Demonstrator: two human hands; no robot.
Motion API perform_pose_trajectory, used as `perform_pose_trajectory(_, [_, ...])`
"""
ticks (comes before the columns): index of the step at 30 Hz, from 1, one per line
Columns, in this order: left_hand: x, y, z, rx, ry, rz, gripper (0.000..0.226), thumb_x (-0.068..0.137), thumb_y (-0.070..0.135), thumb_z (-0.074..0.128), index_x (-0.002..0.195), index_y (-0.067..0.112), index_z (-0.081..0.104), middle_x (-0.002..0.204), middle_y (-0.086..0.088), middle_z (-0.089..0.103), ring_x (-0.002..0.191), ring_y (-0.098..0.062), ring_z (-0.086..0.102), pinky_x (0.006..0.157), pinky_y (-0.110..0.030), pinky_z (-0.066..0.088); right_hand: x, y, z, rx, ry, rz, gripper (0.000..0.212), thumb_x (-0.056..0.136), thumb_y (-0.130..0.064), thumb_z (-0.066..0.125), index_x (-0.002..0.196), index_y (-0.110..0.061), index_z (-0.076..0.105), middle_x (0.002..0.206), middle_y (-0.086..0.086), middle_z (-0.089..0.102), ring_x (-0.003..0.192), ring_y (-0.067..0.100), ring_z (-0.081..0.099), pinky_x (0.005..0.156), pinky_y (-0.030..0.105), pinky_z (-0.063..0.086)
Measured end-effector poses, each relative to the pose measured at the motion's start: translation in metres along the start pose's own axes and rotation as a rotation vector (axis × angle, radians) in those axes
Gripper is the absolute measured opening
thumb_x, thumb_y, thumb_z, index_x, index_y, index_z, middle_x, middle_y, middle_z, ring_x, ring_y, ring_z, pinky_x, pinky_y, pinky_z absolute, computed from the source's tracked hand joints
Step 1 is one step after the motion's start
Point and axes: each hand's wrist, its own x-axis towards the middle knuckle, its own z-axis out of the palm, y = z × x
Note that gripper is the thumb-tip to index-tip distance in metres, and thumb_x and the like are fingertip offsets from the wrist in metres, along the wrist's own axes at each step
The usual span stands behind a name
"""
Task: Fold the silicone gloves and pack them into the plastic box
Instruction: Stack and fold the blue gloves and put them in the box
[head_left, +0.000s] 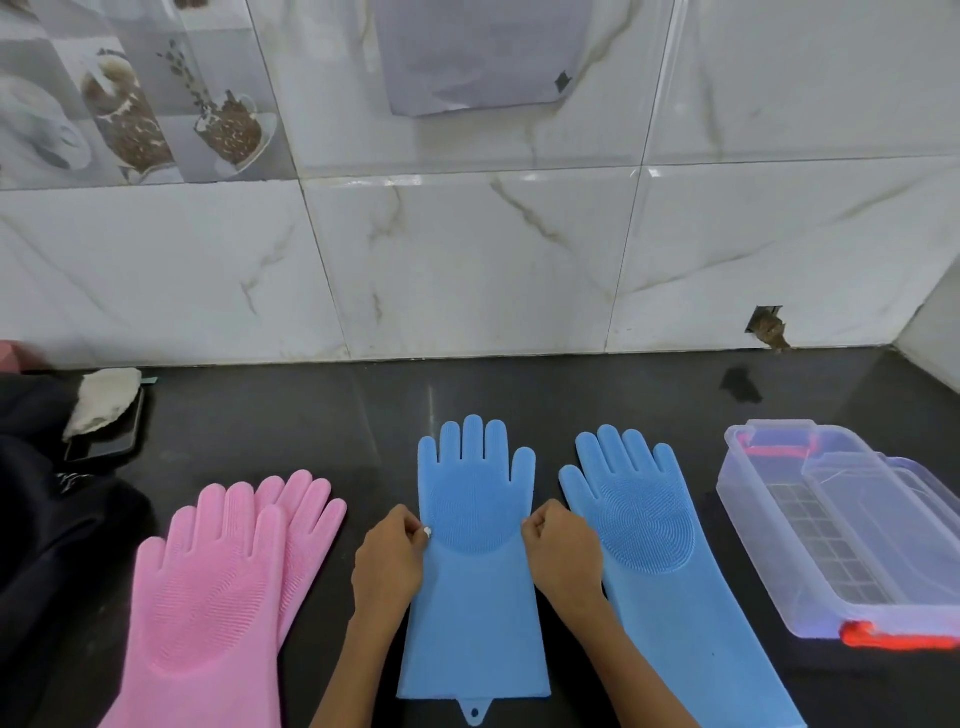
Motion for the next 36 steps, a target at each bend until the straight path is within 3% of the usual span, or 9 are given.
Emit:
perform_pose_trajectory(8, [-0.017, -0.006, -0.003, -0.003, -0.026, -0.022, 0.014, 0.094, 0.026, 0.056, 0.083, 0.018, 0.052, 0.081, 0.003, 0.061, 0.074, -0.011, 0.058, 0.061, -0.021, 0.04, -0.017, 0.0, -0.003, 0.005, -0.018, 0.012, 0.019, 0.098, -0.027, 0.045, 0.096, -0.012, 0.056, 0.092, 0.001, 0.065, 0.075, 0.011, 0.054, 0.066, 0.022, 0.044])
perform_pose_trajectory(13, [-0.024, 0.001, -0.003, 0.039, -0.061, -0.057, 0.014, 0.094, 0.025, 0.055, 0.084, 0.016, 0.051, 0.082, 0.0, 0.06, 0.076, -0.016, 0.059, 0.067, -0.03, 0.047, -0.023, 0.005, -0.009, 0.081, -0.06, 0.029, 0.018, 0.098, -0.025, 0.047, 0.096, -0.01, 0.057, 0.091, 0.002, 0.064, 0.076, 0.011, 0.056, 0.069, 0.023, 0.048])
perform_pose_trajectory(16, [-0.034, 0.013, -0.006, 0.109, 0.052, -0.1, 0.012, 0.093, 0.026, 0.055, 0.097, 0.015, 0.051, 0.097, -0.003, 0.059, 0.083, -0.019, 0.057, 0.065, -0.031, 0.043, -0.022, 0.011, -0.017, 0.238, -0.036, 0.038, 0.017, 0.095, -0.026, 0.054, 0.081, -0.017, 0.058, 0.075, -0.006, 0.06, 0.065, 0.006, 0.054, 0.058, 0.018, 0.042])
perform_pose_trajectory(19, [-0.043, 0.034, -0.002, 0.115, 0.148, 0.006, 0.022, 0.093, 0.027, 0.055, 0.112, 0.017, 0.051, 0.111, -0.002, 0.055, 0.091, -0.019, 0.057, 0.069, -0.03, 0.042, -0.012, 0.032, -0.038, 0.334, 0.096, 0.098, 0.02, 0.094, -0.026, 0.057, 0.074, -0.023, 0.056, 0.072, -0.01, 0.061, 0.065, 0.003, 0.054, 0.056, 0.014, 0.04])
perform_pose_trajectory(22, [-0.05, 0.063, 0.023, -0.046, -0.119, 0.177, 0.03, 0.093, 0.032, 0.055, 0.12, 0.02, 0.048, 0.119, 0.002, 0.056, 0.096, -0.008, 0.052, 0.084, -0.022, 0.043, 0.001, 0.061, -0.065, 0.181, 0.284, 0.191, 0.012, 0.095, -0.029, 0.053, 0.096, -0.02, 0.06, 0.1, 0.0, 0.067, 0.083, 0.009, 0.059, 0.08, 0.021, 0.05])
perform_pose_trajectory(25, [-0.062, 0.093, 0.063, -0.035, -0.42, 0.196, 0.043, 0.092, 0.037, 0.054, 0.127, 0.015, 0.044, 0.117, 0.001, 0.055, 0.106, -0.014, 0.054, 0.089, -0.023, 0.042, 0.004, 0.087, -0.073, -0.177, 0.32, 0.293, 0.043, 0.097, -0.04, 0.042, 0.127, -0.009, 0.048, 0.123, 0.009, 0.057, 0.111, 0.023, 0.055, 0.1, 0.034, 0.044])
perform_pose_trajectory(31, [-0.074, 0.126, 0.101, -0.101, -0.356, 0.094, 0.042, 0.088, 0.034, 0.061, 0.118, 0.014, 0.039, 0.11, 0.0, 0.055, 0.104, -0.019, 0.06, 0.086, -0.028, 0.049, 0.008, 0.105, -0.072, -0.195, 0.126, 0.293, 0.047, 0.098, -0.045, 0.036, 0.127, -0.008, 0.041, 0.121, 0.009, 0.056, 0.108, 0.021, 0.059, 0.089, 0.028, 0.05])
perform_pose_trajectory(34, [-0.07, 0.13, 0.102, -0.407, -0.431, -0.024, 0.038, 0.088, 0.013, 0.059, 0.119, 0.017, 0.037, 0.085, 0.003, 0.052, 0.079, -0.011, 0.059, 0.077, -0.032, 0.057, 0.014, 0.109, -0.075, -0.006, 0.052, 0.197, 0.04, 0.096, -0.041, 0.044, 0.122, -0.011, 0.043, 0.114, 0.005, 0.062, 0.098, 0.02, 0.063, 0.078, 0.027, 0.051])
perform_pose_trajectory(36, [-0.067, 0.131, 0.1, -0.662, -0.559, -0.125, 0.047, 0.088, 0.006, 0.055, 0.125, 0.026, 0.035, 0.087, -0.003, 0.055, 0.074, -0.011, 0.061, 0.062, -0.028, 0.059, 0.016, 0.111, -0.076, 0.212, 0.004, 0.141, 0.038, 0.095, -0.036, 0.051, 0.124, -0.013, 0.043, 0.114, 0.003, 0.062, 0.095, 0.017, 0.063, 0.076, 0.025, 0.051])
